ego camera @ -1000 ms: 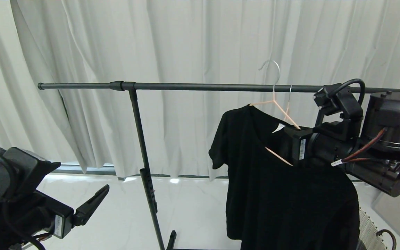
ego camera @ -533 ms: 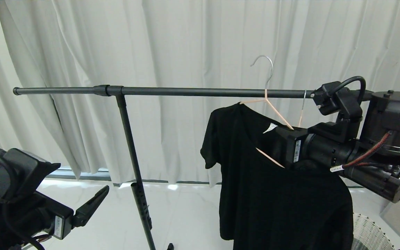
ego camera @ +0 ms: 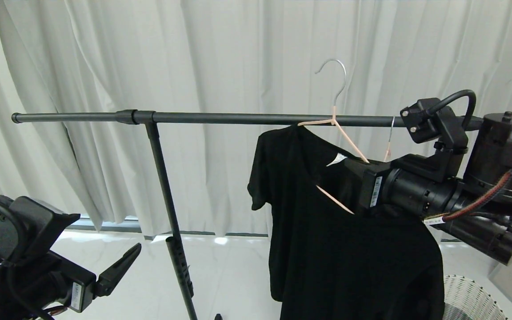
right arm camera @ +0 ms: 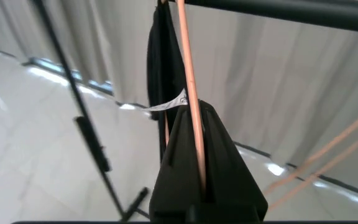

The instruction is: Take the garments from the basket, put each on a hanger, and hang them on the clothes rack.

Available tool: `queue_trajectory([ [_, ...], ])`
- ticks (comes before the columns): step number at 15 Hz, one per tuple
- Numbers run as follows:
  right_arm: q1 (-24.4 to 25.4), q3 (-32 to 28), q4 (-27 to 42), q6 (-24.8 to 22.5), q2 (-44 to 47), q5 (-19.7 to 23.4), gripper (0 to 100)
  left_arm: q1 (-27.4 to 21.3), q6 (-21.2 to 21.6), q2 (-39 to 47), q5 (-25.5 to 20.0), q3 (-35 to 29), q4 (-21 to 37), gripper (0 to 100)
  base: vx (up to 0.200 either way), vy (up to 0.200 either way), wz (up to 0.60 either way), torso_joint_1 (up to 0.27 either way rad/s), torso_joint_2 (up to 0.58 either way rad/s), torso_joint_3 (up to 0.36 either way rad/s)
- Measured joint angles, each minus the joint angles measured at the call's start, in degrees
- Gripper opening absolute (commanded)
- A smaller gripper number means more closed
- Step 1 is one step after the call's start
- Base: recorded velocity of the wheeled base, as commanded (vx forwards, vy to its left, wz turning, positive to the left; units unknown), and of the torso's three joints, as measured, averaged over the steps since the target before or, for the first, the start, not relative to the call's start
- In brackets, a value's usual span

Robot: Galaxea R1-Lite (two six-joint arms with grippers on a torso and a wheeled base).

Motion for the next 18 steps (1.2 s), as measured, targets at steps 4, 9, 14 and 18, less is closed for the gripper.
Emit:
queue_trajectory([
  [4, 3.45, -2.38, 0.02, 0.29, 1.77, -0.01, 0, 0.06, 0.02, 0.00, 0.02, 0.09, 0.00, 100, 0.000, 0.000, 0.00, 0.000, 0.00, 0.000],
  [9, 0.80, -9.20, 0.11, 0.11, 7.74, -0.44, 0, 0.02, 0.00, -0.05, 0.02, 0.59, 0.02, 100, 0.000, 0.000, 0.00, 0.000, 0.00, 0.000],
  [14, -3.30, -12.30, 2.35, -0.06, 12.74, -6.61, 0, 0.06, 0.00, -0.11, 0.02, 0.68, -0.01, 100, 0.000, 0.000, 0.00, 0.000, 0.00, 0.000],
  [18, -5.29, -12.46, 4.35, -1.67, 13.64, -9.45, 0, -0.06, 0.00, -0.11, 0.02, 0.61, 0.02, 100, 0.000, 0.000, 0.00, 0.000, 0.00, 0.000],
])
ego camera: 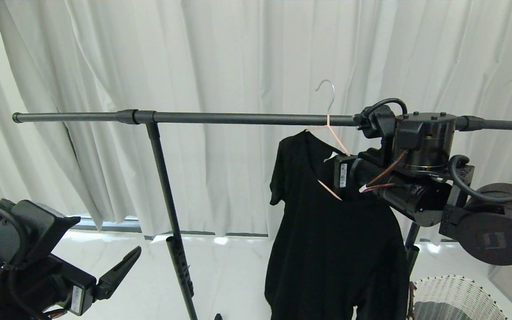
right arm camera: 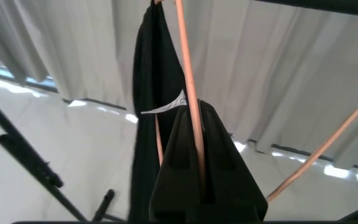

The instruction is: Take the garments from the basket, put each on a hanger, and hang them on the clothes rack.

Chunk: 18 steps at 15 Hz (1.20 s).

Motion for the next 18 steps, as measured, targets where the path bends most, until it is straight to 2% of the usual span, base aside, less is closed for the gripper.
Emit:
queue_trajectory([
  [3, -1.16, 0.00, 0.04, -1.95, 0.48, 0.16, 0, -0.02, 0.00, 0.00, 0.00, 0.07, 0.00, 100, 0.000, 0.000, 0.00, 0.000, 0.00, 0.000],
  [18, -1.30, 0.39, 0.72, -2.11, 4.55, 0.00, 0, -0.02, 0.02, 0.00, 0.00, -0.11, 0.00, 100, 0.000, 0.000, 0.00, 0.000, 0.00, 0.000],
])
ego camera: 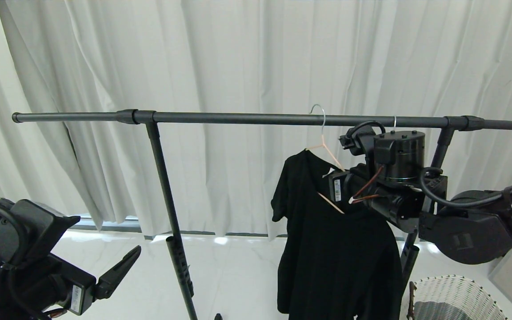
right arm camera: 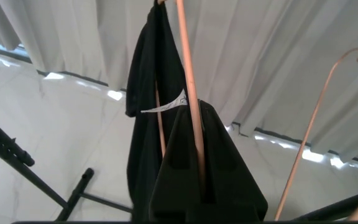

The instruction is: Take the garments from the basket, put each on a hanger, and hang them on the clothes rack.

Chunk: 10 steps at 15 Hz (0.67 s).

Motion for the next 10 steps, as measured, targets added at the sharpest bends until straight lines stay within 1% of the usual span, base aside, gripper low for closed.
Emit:
queue_trajectory([
  [8, -0.02, -0.06, 0.02, -0.04, 0.09, 0.05, 0, 0.00, 0.00, 0.00, 0.00, 0.07, 0.00, 100, 0.000, 0.000, 0.00, 0.000, 0.00, 0.000],
  [9, -0.02, -0.06, 0.02, 0.00, 0.09, 0.05, 100, 0.00, -0.02, 0.00, 0.00, 0.07, 0.00, 100, 0.000, 0.000, 0.00, 0.000, 0.00, 0.000],
  [10, -0.02, -0.06, -0.06, 0.00, 0.09, 0.02, 100, 0.00, -0.02, 0.00, 0.00, 0.07, -0.02, 100, 0.000, 0.000, 0.00, 0.000, 0.00, 0.000],
])
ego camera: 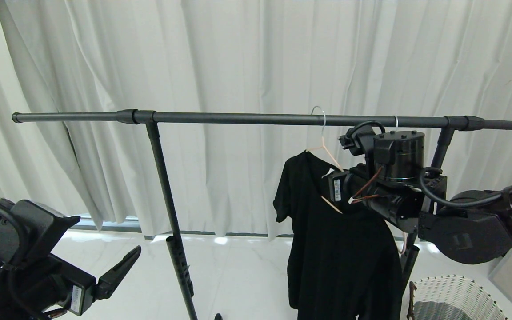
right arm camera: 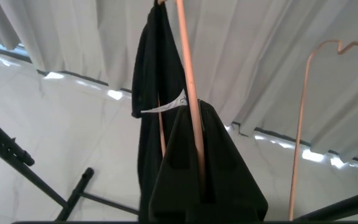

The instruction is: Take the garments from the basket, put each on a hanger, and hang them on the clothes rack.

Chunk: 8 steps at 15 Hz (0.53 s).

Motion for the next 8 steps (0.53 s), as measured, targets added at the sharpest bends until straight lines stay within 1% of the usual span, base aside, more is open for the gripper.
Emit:
queue_trajectory([
  [5, -0.07, 0.05, -0.05, 0.02, -0.90, -0.11, 100, 0.00, -0.07, -0.05, 0.00, 0.12, 0.02, 100, 0.000, 0.000, 0.00, 0.000, 0.00, 0.000],
  [8, -0.09, 1.33, -0.06, 0.07, -4.22, -0.02, 100, 0.15, -0.13, -0.63, 0.00, 1.17, 0.00, 100, 0.000, 0.000, 0.00, 0.000, 0.00, 0.000],
])
